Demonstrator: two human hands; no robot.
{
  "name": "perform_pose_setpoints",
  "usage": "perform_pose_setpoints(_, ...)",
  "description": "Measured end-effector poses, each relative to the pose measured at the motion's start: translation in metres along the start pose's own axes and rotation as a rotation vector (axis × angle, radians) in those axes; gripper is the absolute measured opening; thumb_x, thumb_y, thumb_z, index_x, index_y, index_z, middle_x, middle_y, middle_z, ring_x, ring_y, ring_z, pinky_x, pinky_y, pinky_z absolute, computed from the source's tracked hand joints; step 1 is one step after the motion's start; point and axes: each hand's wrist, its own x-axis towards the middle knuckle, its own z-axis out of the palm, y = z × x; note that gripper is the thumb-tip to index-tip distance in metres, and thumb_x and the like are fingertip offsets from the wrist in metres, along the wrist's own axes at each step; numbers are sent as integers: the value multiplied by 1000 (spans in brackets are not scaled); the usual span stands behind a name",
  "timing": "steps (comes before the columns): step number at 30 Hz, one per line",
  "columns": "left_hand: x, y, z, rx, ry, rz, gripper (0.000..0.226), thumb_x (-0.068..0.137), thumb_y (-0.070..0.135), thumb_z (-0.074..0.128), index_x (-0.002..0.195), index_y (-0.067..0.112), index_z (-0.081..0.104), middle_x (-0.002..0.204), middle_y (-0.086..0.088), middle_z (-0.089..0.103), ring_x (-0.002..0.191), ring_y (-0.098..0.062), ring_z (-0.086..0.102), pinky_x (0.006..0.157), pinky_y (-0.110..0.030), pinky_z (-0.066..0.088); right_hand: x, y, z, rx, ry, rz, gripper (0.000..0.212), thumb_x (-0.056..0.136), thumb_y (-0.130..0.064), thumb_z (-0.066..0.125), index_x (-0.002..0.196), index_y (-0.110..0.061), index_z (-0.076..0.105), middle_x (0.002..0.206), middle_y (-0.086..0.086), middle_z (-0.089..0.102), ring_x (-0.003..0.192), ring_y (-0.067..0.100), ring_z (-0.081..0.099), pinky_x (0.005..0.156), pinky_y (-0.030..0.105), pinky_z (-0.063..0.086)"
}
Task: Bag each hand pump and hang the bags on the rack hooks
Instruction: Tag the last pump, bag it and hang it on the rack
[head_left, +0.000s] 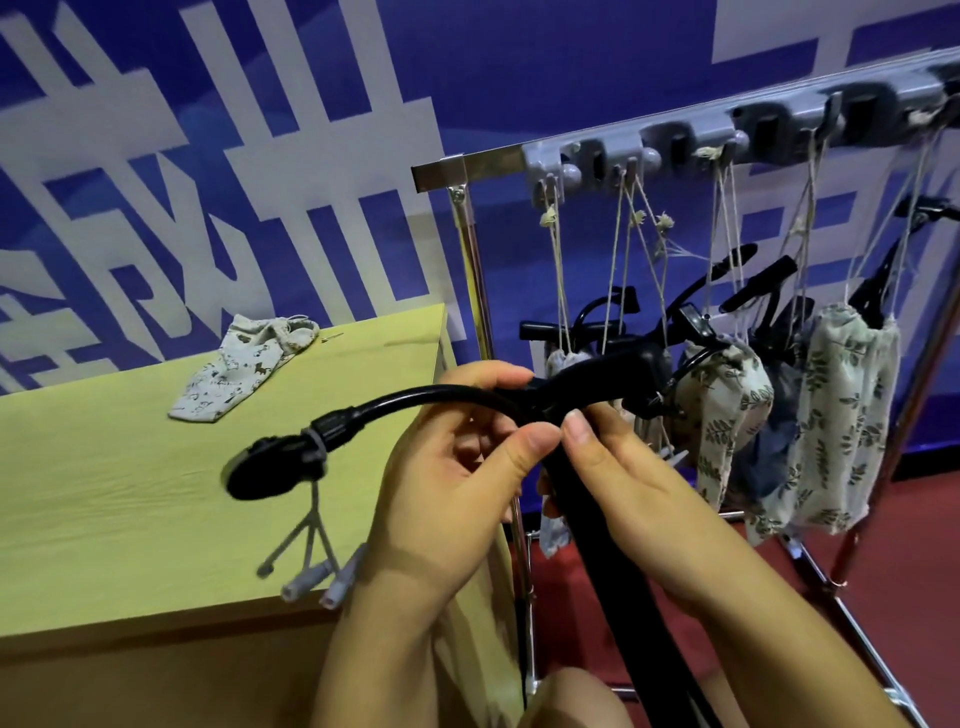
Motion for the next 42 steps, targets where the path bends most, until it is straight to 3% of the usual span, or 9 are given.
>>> perform_pose_setpoints(6,0,-5,-6,91,49,71,26,68,28,74,91,36,68,86,0,63,67,2,53,65,-10,42,-4,-4,4,56,-41,-42,25,80,-43,43,96,-30,57,73,-31,64,72,-14,58,67,4,42)
perform_pose_setpoints(12,0,1,-20,241,-29,109,54,65,45,73,115,56,56,139,18,40,130,10,34,96,0,29,-5,-4,3,73,-68,-54,18,78,-32,54,95,-29,60,76,-24,65,70,-8,58,64,9,44)
perform_pose_setpoints(16,1,8,-26,58,-138,63,52,62,35,74,113,44,65,112,9,69,110,-4,60,97,-22,46,-5,-5,1,40,-87,-121,20,73,-25,62,92,-27,57,71,-28,65,63,-13,57,58,6,44)
perform_pose_setpoints(21,3,9,-23,-253,-101,-101,53,52,2,74,97,29,75,83,-3,74,81,-13,70,69,-19,53,-7,0,8,53,-48,-187,24,73,-12,60,93,-26,58,81,-33,67,78,-16,61,67,2,42)
perform_pose_setpoints(28,6,7,-23,-199,-130,2,29,75,18,71,102,30,73,96,3,74,96,-8,67,82,-17,49,-2,-2,5,131,-29,-64,15,74,-25,60,88,-24,58,63,-15,68,56,-4,60,55,12,45)
perform_pose_setpoints(33,10,9,-23,-37,-78,170,21,74,50,70,85,32,74,107,6,66,110,-11,60,98,-32,45,-4,-3,2,114,-34,-11,51,64,-69,59,99,-31,57,76,-15,67,69,1,61,62,19,48)
perform_pose_setpoints(35,13,11,-20,-23,-99,165,13,74,40,70,80,29,74,104,4,68,108,-12,61,96,-31,46,-6,-5,5,109,-56,-13,56,62,-72,61,97,-28,56,71,-12,65,62,3,61,56,18,49)
perform_pose_setpoints(38,15,15,-19,-40,-147,161,9,75,26,67,78,20,73,97,2,72,101,-11,65,88,-19,47,-5,-7,6,140,-47,-25,30,72,-45,61,94,-25,55,66,-12,65,57,0,58,52,16,47)
perform_pose_setpoints(42,13,17,-18,-73,-130,90,5,73,13,70,76,17,72,85,3,74,86,-8,69,77,-16,50,-4,-6,7,105,-43,-45,35,63,-49,60,90,-28,56,63,-6,61,52,4,56,49,18,46)
